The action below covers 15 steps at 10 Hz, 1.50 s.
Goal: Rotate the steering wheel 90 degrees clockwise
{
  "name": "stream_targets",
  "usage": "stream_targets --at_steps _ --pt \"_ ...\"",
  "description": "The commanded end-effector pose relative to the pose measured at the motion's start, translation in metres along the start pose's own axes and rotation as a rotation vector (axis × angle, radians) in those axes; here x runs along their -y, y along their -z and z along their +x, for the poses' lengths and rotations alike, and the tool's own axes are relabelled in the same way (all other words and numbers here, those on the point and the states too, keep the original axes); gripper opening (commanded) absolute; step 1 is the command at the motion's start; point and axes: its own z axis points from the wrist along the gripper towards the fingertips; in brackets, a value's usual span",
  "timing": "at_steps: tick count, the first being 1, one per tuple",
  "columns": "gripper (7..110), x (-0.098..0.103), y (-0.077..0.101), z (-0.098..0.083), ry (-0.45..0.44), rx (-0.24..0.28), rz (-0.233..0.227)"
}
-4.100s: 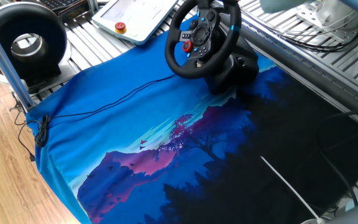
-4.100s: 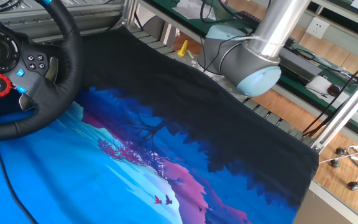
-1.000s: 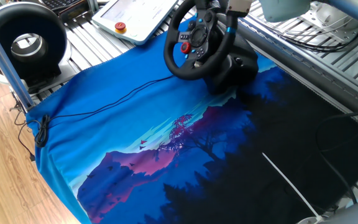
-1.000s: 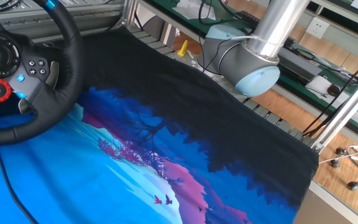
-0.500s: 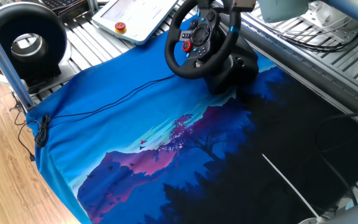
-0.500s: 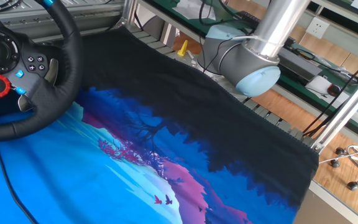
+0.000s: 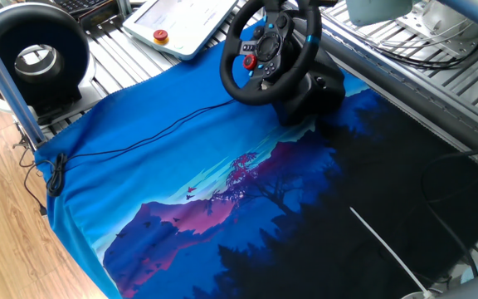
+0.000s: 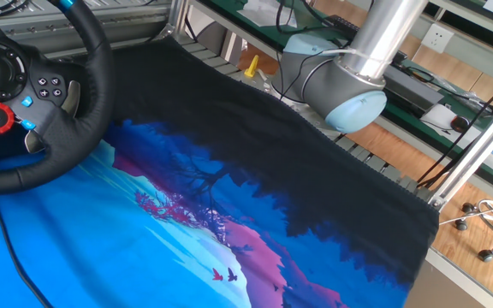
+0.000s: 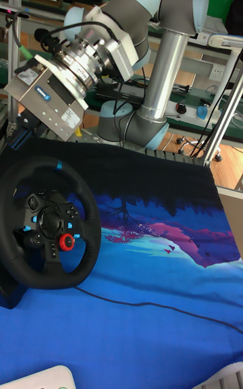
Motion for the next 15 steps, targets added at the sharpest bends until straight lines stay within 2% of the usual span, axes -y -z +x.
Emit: stream_targets --at_steps 1,2,3,4,6,7,8,9,10,11,12,13,14,15 --pt "7 0.007 0.006 -0.008 -0.049 0.005 0.009" --pt "7 -0.003 0.01 -0.012 -0.067 -0.004 -0.036" --pt "7 -0.023 0.014 -0.019 -0.074 -0.004 -0.111" --pt "7 -0.034 0.018 -0.021 -0.099 -0.015 -0.135" --pt "7 -0.076 0.033 -0.029 -0.174 -0.019 -0.281" --pt "7 -0.093 0.044 -0.035 -0.199 -0.02 -0.328" --pt "7 -0.109 0.056 -0.043 -0.226 -0.022 -0.342" --pt "7 -0.134 0.072 -0.047 -0.278 -0.057 -0.352" --pt "7 -0.147 0.078 -0.048 -0.344 -0.081 -0.368" --pt "7 -0.156 0.081 -0.051 -0.398 -0.087 -0.409" --pt "7 -0.157 0.082 -0.053 -0.4 -0.079 -0.415" --pt "7 -0.165 0.086 -0.062 -0.402 -0.051 -0.457" --pt "7 -0.167 0.087 -0.069 -0.411 -0.026 -0.473" --pt "7 -0.167 0.088 -0.072 -0.409 -0.013 -0.476"
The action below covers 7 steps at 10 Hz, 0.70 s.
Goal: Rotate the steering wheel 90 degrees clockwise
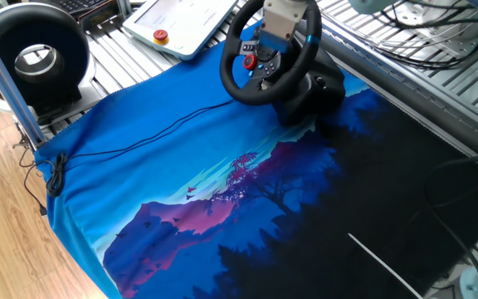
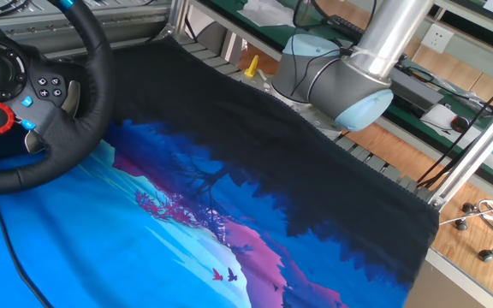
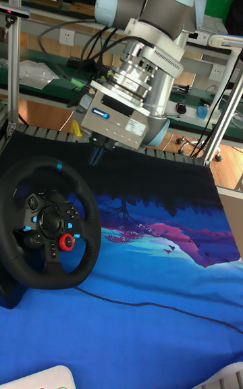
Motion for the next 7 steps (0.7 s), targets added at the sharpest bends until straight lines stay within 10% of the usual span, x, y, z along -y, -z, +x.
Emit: stream_targets --at_steps 1,5,7 --pt "7 -0.017 0.002 -0.003 -0.049 0.012 -0.05" --pt "7 -0.009 0.002 0.012 -0.056 -0.048 -0.017" --pt "7 -0.01 0.007 0.052 -0.095 -0.206 -0.012"
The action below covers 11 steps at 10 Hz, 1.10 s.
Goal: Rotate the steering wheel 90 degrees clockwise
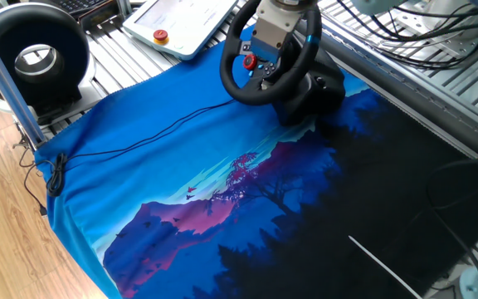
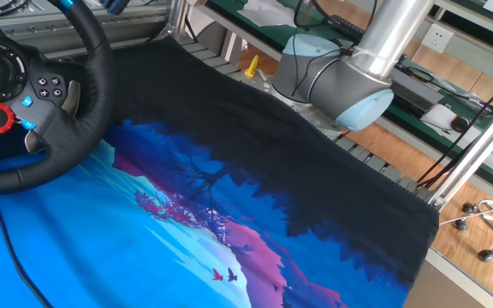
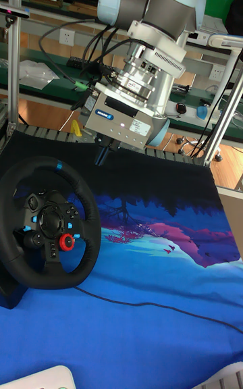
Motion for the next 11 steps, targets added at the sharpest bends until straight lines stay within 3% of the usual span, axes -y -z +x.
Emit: stream_targets --at_steps 1,2,3,5,6,7,9,11 --pt "7 0.001 0.006 0.052 -0.05 -0.209 0.007" --pt "7 -0.003 0.01 0.068 -0.072 -0.272 -0.005" --pt "7 -0.021 0.013 0.073 -0.09 -0.299 -0.072" --pt "7 -0.044 0.016 0.072 -0.122 -0.3 -0.165" --pt "7 -0.05 0.016 0.069 -0.129 -0.291 -0.187" --pt "7 -0.049 0.014 0.062 -0.123 -0.264 -0.185" --pt "7 -0.036 0.006 0.05 -0.074 -0.214 -0.137" --pt "7 -0.046 -0.042 0.005 -0.071 -0.157 -0.146"
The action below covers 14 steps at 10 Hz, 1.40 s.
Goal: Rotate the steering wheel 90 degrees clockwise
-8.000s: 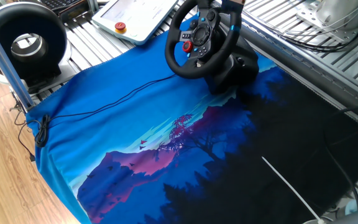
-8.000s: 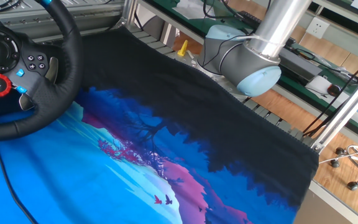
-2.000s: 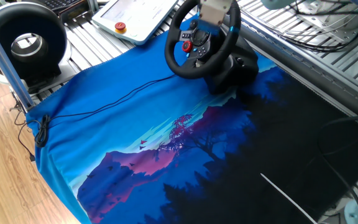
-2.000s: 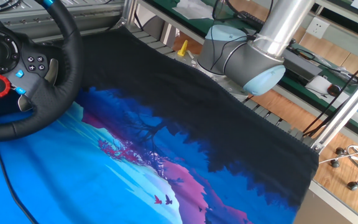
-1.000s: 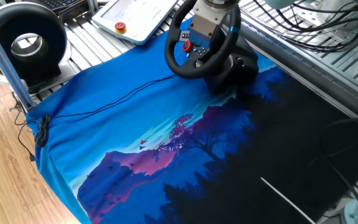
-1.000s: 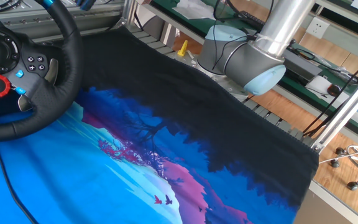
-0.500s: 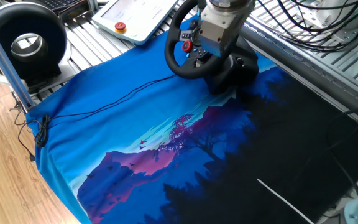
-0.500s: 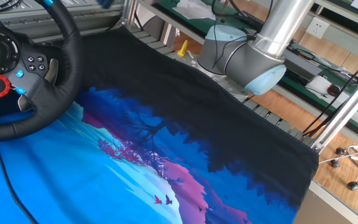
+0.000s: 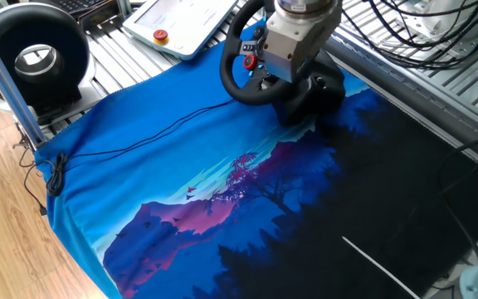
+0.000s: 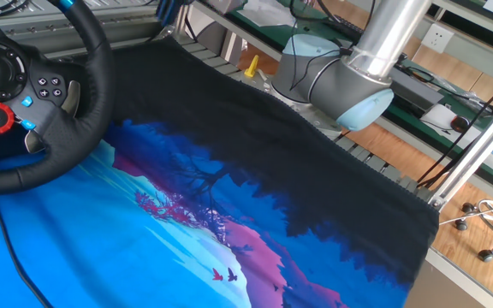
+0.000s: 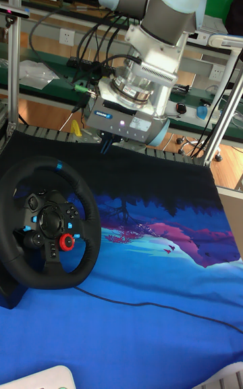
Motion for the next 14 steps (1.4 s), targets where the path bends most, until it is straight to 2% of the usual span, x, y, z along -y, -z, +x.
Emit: stream_targets --at_steps 1,2,3,4,6,8,11,14 --pt "7 -0.008 -0.046 -0.062 0.012 0.081 -0.007" --pt "7 -0.014 -0.059 -0.075 0.015 0.1 -0.02" --pt "7 -0.014 -0.056 -0.078 0.016 0.096 -0.01" --pt "7 0.002 -0.052 -0.084 0.038 0.092 0.034" --pt "7 0.004 -0.064 -0.103 0.052 0.111 0.019" --pt "7 0.004 -0.075 -0.111 0.043 0.123 0.022" --pt "7 0.016 -0.078 -0.116 0.059 0.123 0.045" --pt "7 0.021 -0.091 -0.106 0.086 0.074 0.051"
